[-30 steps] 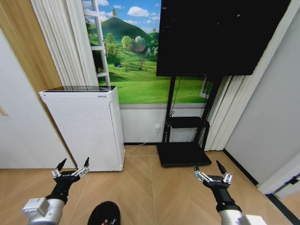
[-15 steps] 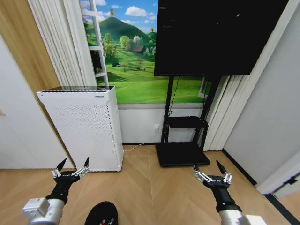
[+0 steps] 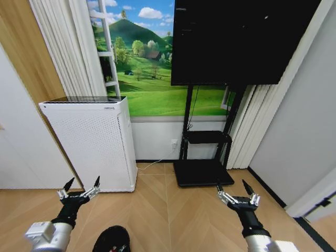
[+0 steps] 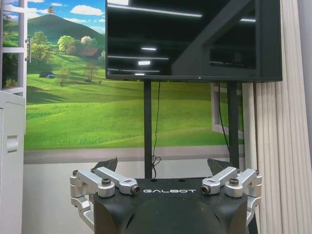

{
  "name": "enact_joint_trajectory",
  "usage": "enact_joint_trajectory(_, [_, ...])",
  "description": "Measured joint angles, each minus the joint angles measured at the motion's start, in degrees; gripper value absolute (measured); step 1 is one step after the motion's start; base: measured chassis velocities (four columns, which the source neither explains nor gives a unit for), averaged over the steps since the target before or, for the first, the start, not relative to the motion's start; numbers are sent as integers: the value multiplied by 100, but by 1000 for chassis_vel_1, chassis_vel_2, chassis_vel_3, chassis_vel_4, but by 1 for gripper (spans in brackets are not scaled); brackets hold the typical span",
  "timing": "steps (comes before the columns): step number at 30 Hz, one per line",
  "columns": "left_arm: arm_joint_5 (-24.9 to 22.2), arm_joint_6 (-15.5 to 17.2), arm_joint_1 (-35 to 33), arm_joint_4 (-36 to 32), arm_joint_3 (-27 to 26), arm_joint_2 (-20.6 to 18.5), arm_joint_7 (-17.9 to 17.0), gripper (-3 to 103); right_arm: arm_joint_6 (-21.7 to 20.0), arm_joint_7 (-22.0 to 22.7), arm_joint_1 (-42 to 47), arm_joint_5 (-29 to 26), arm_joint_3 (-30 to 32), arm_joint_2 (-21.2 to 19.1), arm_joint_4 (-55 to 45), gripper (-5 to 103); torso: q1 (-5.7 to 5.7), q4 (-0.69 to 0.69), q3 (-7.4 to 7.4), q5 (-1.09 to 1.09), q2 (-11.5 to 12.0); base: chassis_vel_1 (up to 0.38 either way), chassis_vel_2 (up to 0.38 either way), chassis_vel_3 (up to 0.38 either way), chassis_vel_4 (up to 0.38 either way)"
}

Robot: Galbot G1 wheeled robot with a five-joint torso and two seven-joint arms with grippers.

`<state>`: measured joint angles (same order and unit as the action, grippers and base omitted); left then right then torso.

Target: Pick up the trash bin and place the garbage on the floor into it.

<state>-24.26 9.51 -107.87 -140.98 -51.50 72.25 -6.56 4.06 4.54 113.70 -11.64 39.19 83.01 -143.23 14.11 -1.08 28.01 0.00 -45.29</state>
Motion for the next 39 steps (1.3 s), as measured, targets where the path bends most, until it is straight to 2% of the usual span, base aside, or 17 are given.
enact_joint_trajectory(26, [0,0,0,0,0,0,0,100,0,0,0,0,0,0,0,100,1,0,0,0,1,-4,-8,5,8])
enact_joint_trajectory(39, [0,0,0,0,0,0,1,100,0,0,0,0,0,0,0,100,1,-1,0,2,1,162,-126,-167,129])
